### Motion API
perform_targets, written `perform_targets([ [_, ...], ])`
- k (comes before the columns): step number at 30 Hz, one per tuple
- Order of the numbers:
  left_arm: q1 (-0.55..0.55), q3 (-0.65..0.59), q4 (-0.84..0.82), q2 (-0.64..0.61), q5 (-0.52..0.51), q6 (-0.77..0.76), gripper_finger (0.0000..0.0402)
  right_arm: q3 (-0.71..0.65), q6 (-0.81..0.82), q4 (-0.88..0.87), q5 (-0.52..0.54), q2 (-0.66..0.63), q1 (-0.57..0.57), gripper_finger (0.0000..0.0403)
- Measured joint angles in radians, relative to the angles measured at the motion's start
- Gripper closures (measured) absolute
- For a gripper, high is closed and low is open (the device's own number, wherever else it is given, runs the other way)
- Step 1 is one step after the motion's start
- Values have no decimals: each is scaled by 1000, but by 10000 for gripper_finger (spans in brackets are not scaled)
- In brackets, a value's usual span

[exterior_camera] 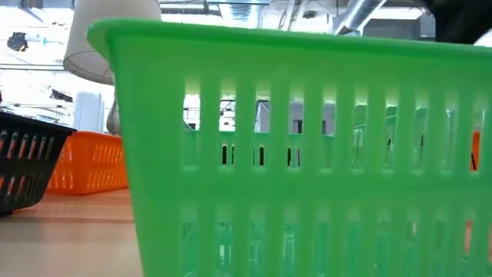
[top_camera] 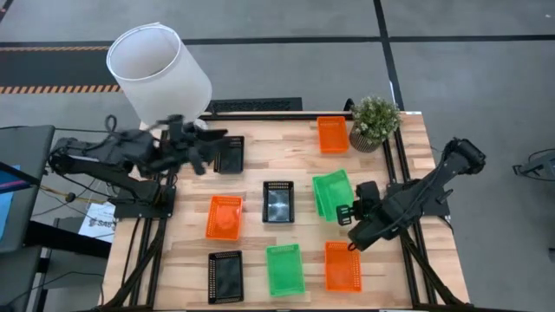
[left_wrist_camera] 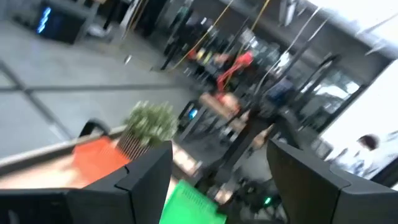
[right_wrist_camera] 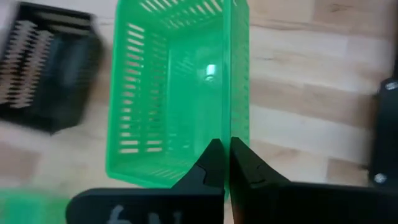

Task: Stack baskets by color
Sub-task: Stack the top green bin on the middle right green bin

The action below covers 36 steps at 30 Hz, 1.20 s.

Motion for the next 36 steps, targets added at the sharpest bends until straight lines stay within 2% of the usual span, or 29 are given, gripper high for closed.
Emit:
perform_targets([
  [5,11,0,-102,34,43,-109,150,-69,-43,39,-1,12,-63,391],
  [12,-2,0,-32,49,4,-171,150,-76,-203,167,-29,-117,-135,390],
  [17,29,0,-28,48,-31,-173,150,-76,-178,156,28,-134,-128,390],
  [21,66,0,-30,49,41,-179,150,-106,-138,178,67,-91,-114,390],
  [26,88,0,-29,49,119,-169,150,-195,-90,277,54,-68,-104,390],
  [30,89,0,-16,49,109,-168,150,-229,-88,357,23,-110,-96,390],
  [36,97,0,12,49,67,-143,150,-231,-102,358,0,-134,-92,390],
])
